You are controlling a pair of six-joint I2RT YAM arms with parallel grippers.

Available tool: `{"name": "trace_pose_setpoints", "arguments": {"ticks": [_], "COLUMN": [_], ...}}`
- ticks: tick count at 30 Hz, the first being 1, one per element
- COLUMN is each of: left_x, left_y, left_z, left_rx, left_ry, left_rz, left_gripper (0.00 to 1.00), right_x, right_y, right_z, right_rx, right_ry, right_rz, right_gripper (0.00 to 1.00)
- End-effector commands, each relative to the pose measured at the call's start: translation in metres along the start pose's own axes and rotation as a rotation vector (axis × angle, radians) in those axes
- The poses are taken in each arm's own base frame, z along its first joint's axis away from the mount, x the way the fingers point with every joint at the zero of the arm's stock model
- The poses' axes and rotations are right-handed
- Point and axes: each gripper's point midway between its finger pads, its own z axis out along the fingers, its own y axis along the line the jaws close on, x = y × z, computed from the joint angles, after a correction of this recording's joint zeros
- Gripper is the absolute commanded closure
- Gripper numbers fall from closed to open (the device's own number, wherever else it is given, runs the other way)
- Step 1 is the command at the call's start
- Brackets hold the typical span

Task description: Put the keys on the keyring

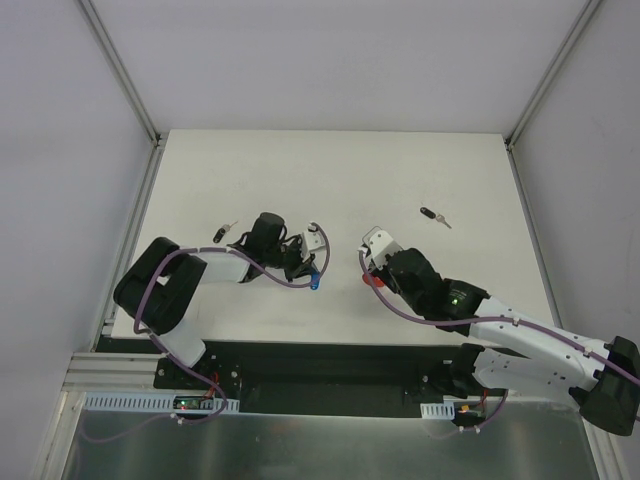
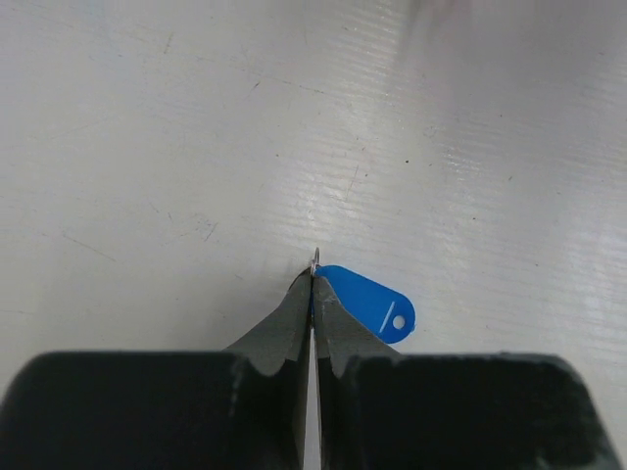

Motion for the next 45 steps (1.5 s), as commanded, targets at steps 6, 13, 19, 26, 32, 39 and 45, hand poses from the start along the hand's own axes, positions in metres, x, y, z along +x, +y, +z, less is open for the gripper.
{"name": "trace_pose_setpoints", "arguments": {"ticks": [6,13,19,26,32,39,45], "left_x": [-0.069,-0.098,-0.131,-0.161,-0.172,-0.159,-0.158], "left_y": [-0.009,-0.023,-0.052,-0.088,-0.103,-0.111,-0.124], "left_z": [-0.031,-0.074,-0.112,-0.149,-0.162,-0.151,-0.15], "left_rx": [-0.094,-0.22,-0.208,-0.136,-0.068,-0.002,0.046], "left_ry": [-0.17,-0.187,-0.227,-0.246,-0.211,-0.174,-0.232], "left_rz": [0.047,-0.008,-0.001,0.071,0.163,0.165,0.195], "left_gripper": [1.0,1.0,1.0,1.0,1.0,1.0,1.0], "right_x": [-0.035,-0.037,-0.049,-0.073,-0.096,-0.129,-0.144], "right_y": [0.0,0.016,0.039,0.049,0.056,0.063,0.079], "right_z": [-0.019,-0.042,-0.065,-0.077,-0.078,-0.074,-0.067], "right_rx": [-0.075,-0.222,-0.408,-0.507,-0.554,-0.558,-0.6], "right_ry": [-0.118,-0.153,-0.239,-0.299,-0.338,-0.427,-0.452], "right_rz": [0.061,0.087,0.045,0.007,-0.022,-0.073,-0.114], "right_gripper": [0.98,0.98,0.99,0.98,0.99,0.99,0.99]}}
